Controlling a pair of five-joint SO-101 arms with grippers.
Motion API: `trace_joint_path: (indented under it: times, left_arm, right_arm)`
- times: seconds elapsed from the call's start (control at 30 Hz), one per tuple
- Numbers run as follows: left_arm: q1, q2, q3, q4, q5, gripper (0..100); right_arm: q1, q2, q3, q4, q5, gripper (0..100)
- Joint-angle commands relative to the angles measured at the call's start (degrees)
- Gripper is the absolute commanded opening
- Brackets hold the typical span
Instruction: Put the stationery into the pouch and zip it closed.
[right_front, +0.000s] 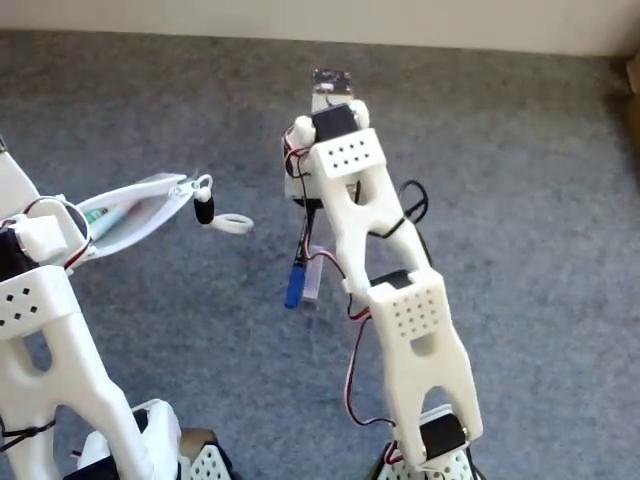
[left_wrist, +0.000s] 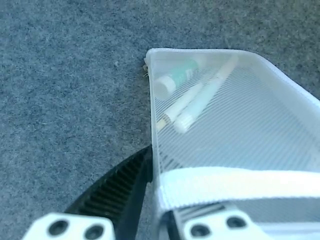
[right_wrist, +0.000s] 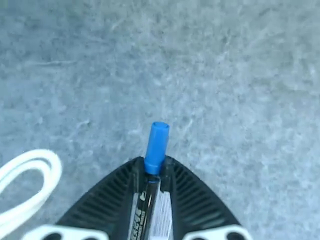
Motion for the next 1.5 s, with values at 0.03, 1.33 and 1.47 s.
trace_joint_path:
  times: [0.03, 1.33, 1.47]
  left_arm:
    - [-0.7, -0.3, 0.1, -1.1, -0.5, 1]
    - [-0.4, 0.0, 0.1, -1.1, -0.5, 1]
    - [-0.4, 0.0, 0.1, -1.1, -0.5, 1]
  right_arm:
    - [0.6, -10.2, 3.4, 1.0, 0.8, 0.5]
    - [-6.5, -47.3, 32.9, 0.7, 0.7, 0.5]
    - [-7.4, -49.8, 35.0, -0.6, 0.4, 0.5]
